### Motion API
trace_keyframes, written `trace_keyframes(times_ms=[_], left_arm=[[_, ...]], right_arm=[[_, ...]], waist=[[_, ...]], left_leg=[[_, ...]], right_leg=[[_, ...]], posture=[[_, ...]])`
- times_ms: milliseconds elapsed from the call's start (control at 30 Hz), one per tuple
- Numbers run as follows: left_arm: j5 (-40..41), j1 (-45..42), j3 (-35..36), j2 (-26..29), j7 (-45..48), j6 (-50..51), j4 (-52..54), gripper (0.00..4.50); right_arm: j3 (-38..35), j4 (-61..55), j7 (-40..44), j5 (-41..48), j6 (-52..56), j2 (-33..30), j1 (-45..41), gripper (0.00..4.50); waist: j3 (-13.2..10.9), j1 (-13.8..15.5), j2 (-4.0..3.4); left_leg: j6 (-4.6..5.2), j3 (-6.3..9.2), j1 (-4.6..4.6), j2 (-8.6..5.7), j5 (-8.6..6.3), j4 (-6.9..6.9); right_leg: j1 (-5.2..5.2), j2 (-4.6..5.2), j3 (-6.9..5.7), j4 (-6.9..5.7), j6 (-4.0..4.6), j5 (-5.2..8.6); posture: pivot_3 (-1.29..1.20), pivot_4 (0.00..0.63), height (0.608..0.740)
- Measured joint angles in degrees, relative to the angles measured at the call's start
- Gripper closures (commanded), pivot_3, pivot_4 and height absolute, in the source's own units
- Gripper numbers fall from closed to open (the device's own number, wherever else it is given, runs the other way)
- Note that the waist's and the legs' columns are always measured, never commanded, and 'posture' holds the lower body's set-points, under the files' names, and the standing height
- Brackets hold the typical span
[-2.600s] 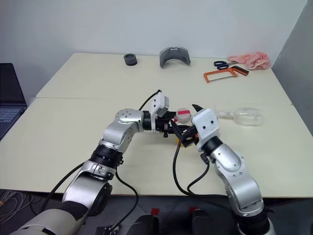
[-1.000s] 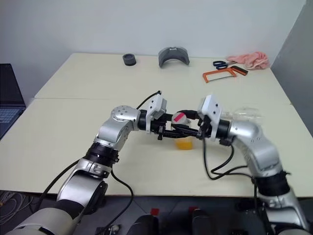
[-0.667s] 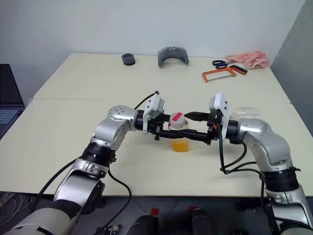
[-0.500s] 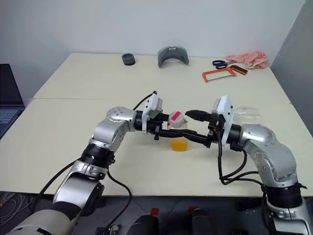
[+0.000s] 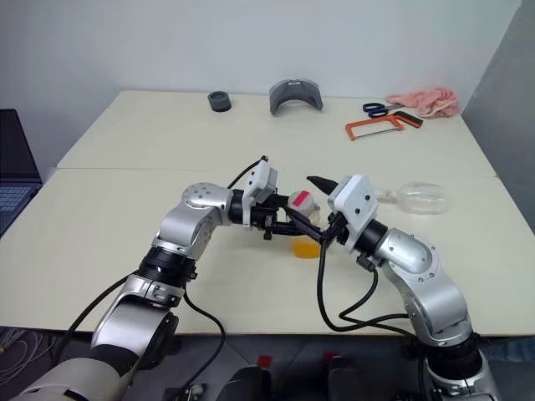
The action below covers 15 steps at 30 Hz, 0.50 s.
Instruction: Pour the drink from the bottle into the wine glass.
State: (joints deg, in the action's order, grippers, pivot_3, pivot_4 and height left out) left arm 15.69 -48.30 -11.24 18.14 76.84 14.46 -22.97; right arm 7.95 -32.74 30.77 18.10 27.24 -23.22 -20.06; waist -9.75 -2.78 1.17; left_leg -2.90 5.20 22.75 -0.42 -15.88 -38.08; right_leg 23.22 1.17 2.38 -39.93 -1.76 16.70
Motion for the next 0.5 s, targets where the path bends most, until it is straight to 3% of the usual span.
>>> trace_keyframes(times_ms=[500], left_arm=[[-0.14, -0.2, 0.0, -0.1, -0.1, 0.02, -0.31, 2.31]], right_arm=[[0.17, 3.79, -3.1, -2.9, -1.8, 2.77, 1.09, 1.02]], waist=[[0.0, -0.03, 0.0]], left_leg=[[0.01, 0.0, 0.0, -0.01, 0.0, 0.0]], right_leg=[[0.0, 0.0, 0.0, -0.01, 0.0, 0.0]], posture=[[0.0, 0.15, 0.74]])
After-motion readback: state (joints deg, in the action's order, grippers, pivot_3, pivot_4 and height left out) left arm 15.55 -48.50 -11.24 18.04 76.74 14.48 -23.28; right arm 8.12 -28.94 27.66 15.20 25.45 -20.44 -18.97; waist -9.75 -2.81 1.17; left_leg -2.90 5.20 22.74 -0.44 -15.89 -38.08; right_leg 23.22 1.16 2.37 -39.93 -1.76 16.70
